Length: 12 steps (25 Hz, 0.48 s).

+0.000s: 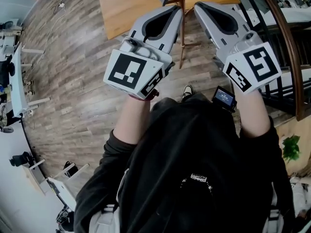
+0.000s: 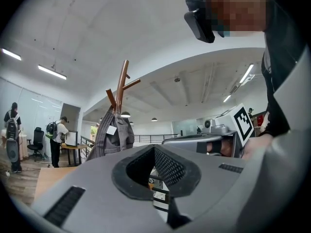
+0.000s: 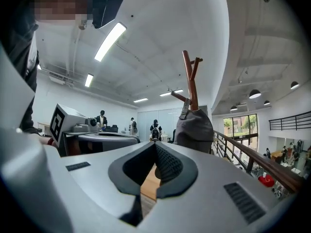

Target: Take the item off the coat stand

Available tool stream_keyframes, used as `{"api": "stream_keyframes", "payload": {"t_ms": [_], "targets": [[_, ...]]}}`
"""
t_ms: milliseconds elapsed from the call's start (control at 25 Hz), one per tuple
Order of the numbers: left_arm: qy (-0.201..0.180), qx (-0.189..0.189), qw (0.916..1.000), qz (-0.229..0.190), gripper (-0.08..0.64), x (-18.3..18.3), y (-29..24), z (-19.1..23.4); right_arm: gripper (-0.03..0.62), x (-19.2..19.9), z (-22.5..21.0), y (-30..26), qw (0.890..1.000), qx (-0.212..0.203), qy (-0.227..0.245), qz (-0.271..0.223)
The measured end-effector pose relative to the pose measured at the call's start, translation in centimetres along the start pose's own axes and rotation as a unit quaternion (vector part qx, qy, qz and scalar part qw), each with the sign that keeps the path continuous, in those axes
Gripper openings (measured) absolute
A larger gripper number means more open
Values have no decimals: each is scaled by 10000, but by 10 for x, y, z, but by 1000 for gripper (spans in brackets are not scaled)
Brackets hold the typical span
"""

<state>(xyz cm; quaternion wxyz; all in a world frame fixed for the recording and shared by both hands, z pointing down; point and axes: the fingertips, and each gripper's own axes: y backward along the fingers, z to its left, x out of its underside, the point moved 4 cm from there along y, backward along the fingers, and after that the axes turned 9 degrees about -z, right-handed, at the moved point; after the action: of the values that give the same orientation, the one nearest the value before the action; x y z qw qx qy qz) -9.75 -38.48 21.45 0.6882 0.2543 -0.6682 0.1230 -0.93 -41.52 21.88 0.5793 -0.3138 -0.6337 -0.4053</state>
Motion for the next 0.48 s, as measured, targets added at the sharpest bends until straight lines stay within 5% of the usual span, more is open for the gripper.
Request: {"api": "stream_keyframes", "payload": {"t_ms": [480], "targets": [[-78,188,9998,52,0,-2,-28,2,15,-10,-29,11,10000,-40,30,66]]}}
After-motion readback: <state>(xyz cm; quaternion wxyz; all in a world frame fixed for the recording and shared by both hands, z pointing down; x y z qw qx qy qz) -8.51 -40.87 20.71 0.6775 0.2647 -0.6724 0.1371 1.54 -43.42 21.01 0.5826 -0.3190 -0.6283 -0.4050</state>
